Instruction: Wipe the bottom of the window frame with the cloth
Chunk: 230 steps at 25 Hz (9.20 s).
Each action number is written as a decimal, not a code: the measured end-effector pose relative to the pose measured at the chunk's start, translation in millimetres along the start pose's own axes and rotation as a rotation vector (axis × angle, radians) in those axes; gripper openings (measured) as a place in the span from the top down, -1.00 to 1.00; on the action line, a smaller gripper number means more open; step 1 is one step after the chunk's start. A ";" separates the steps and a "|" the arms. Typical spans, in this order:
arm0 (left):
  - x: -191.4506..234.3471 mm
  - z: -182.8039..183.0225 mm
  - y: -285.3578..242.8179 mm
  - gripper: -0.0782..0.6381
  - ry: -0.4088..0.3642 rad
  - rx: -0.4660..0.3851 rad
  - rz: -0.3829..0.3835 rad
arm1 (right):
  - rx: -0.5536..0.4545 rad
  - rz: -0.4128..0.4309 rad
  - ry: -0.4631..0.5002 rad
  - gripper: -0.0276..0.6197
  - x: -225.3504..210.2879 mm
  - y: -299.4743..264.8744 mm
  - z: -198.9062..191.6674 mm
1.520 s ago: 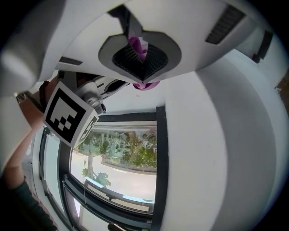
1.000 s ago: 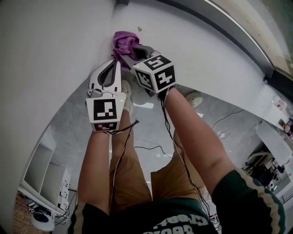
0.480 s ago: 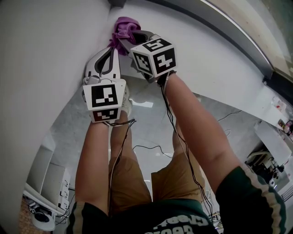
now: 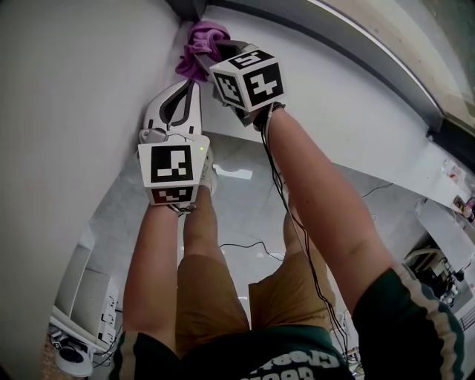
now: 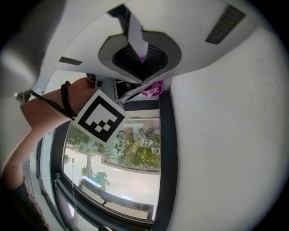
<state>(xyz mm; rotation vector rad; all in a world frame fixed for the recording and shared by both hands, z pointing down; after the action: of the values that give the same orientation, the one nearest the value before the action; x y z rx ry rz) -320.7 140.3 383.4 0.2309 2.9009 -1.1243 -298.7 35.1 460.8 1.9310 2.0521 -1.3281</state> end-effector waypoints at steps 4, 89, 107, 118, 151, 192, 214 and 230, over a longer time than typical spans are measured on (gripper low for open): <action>2.0 4.2 -0.9 0.76 0.015 -0.005 -0.001 | 0.020 -0.013 0.015 0.67 -1.2 3.9 -4.4; -516.3 88.2 -74.0 0.76 -0.371 -0.020 -0.460 | -0.110 -0.487 -0.238 0.68 -230.7 525.3 -259.0; -634.1 98.4 -78.2 0.76 -0.420 -0.048 -0.585 | -0.092 -0.612 -0.259 0.68 -277.2 625.9 -310.4; -649.1 85.3 -65.8 0.76 -0.428 -0.025 -0.612 | 0.017 -0.648 -0.108 0.68 -265.0 630.4 -315.8; -588.6 40.9 -31.7 0.76 -0.387 0.035 -0.586 | 0.165 -0.673 -0.085 0.68 -185.6 591.6 -344.6; -359.8 23.5 -43.7 0.76 -0.223 0.037 -0.424 | 0.196 -0.588 0.062 0.68 -115.4 389.8 -233.1; -299.5 19.9 -45.4 0.76 -0.169 0.043 -0.367 | 0.218 -0.503 0.101 0.68 -91.8 328.4 -203.5; -244.3 16.9 -47.5 0.76 -0.134 0.043 -0.315 | 0.233 -0.446 0.151 0.67 -70.8 276.5 -174.3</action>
<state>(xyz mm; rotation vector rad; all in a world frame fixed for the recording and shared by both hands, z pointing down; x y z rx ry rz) -86.6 62.7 420.7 -0.3003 2.8614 -1.1874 35.7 42.4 459.6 1.7633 2.6251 -1.6083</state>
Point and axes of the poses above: the fingertips, and each gripper's own axes: y backward along the fingers, x to its left, z out of its top, the point moved 6 cm from there along y, backward along the fingers, and after that the axes turned 10 degrees about z, right-handed, at the moved point
